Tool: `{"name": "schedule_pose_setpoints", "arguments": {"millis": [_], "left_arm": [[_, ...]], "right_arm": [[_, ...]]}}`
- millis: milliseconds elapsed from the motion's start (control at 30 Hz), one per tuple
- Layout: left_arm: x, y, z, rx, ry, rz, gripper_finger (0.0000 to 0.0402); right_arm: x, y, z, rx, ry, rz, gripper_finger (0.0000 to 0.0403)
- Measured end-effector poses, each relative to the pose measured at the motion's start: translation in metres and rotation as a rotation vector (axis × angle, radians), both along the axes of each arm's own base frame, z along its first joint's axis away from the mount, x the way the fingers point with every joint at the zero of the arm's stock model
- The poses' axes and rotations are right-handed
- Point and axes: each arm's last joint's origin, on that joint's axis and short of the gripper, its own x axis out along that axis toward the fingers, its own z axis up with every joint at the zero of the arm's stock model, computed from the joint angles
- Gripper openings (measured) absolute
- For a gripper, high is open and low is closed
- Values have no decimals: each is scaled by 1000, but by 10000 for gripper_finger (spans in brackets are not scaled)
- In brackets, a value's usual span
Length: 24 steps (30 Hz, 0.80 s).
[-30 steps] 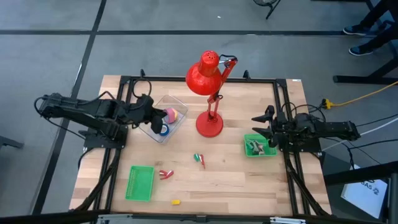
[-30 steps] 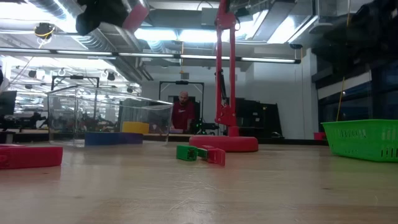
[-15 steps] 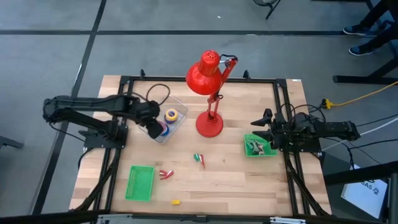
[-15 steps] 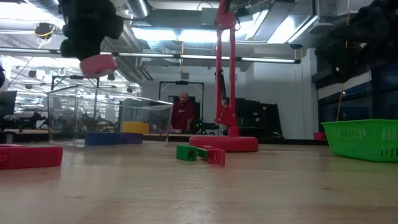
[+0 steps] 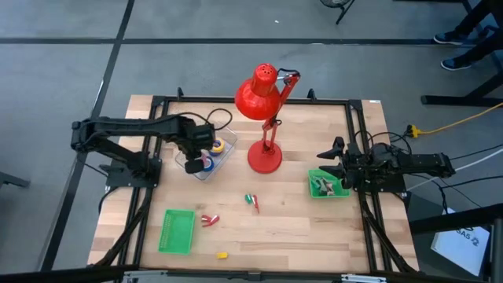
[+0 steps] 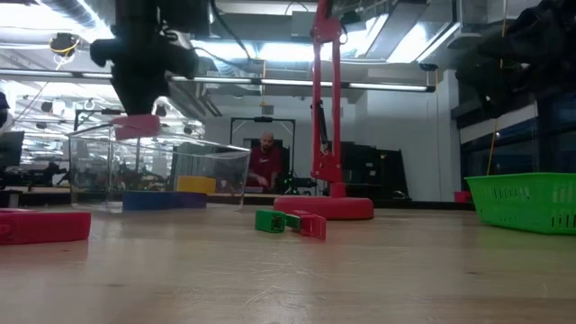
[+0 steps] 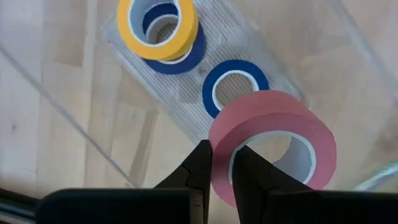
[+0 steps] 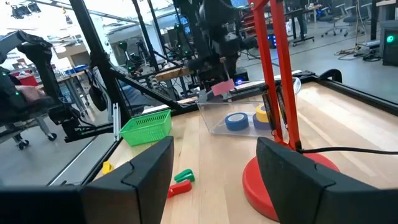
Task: Pick and place Stapler, Stapler remover, tape
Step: Put the pink tape into the transparent bin
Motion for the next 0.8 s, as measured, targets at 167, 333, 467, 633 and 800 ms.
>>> {"name": "schedule_pose_setpoints", "arguments": {"millis": [167,333,467,633,800], "left_arm": [[13,6,-19,-22,79,3,37],[28,10,-38,-30,110,4,40],[35,12,-48,-8,141,-12,42],[39,15,-54,-7,146,-20,38],[44,15,-56,-28,100,-16,63]], "right_arm": [[0,0,0,0,0,0,232],[0,0,0,0,-1,0,232],[0,0,0,0,0,0,232],[0,0,0,0,0,0,232],[0,0,0,-1,0,0,232]]}}
